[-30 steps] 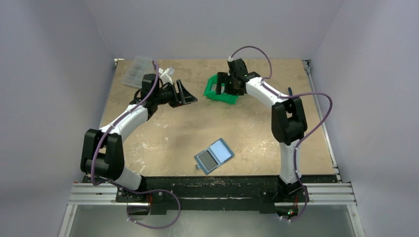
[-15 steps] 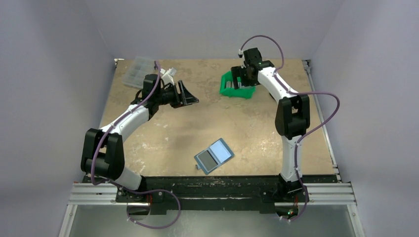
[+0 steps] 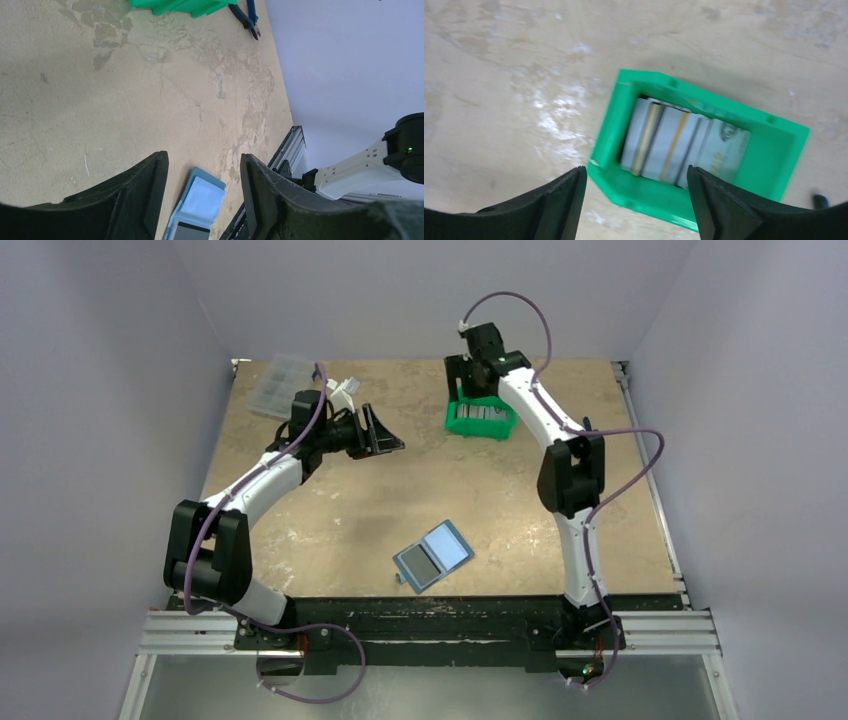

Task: Put the credit cards into the card holder
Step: Move the storage box to the center of the board, then pick up the credit card from the storage box, then insert the credit card into the card holder.

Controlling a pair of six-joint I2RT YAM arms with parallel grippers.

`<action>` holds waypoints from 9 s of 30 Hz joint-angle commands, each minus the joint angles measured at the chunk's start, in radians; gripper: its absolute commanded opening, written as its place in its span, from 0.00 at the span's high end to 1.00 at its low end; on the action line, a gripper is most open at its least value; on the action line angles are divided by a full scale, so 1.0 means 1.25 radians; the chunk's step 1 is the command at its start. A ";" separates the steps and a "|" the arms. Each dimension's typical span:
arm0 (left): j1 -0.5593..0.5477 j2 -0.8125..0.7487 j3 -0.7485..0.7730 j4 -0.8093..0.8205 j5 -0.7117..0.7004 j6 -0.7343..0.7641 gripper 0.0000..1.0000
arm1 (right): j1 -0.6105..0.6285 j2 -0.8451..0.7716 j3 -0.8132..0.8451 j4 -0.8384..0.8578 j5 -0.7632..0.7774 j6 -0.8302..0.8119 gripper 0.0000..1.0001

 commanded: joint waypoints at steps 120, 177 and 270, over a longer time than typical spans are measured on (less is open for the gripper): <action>-0.031 -0.014 0.015 0.007 0.011 0.027 0.42 | -0.021 0.017 -0.292 0.507 0.194 -0.529 0.67; -0.053 0.025 0.029 -0.054 -0.011 0.062 0.42 | 0.096 -0.428 -0.464 0.011 0.270 0.544 1.00; -0.399 -0.299 -0.600 0.269 -0.217 -0.494 1.00 | 0.086 -0.569 -1.174 0.615 -0.773 0.172 0.98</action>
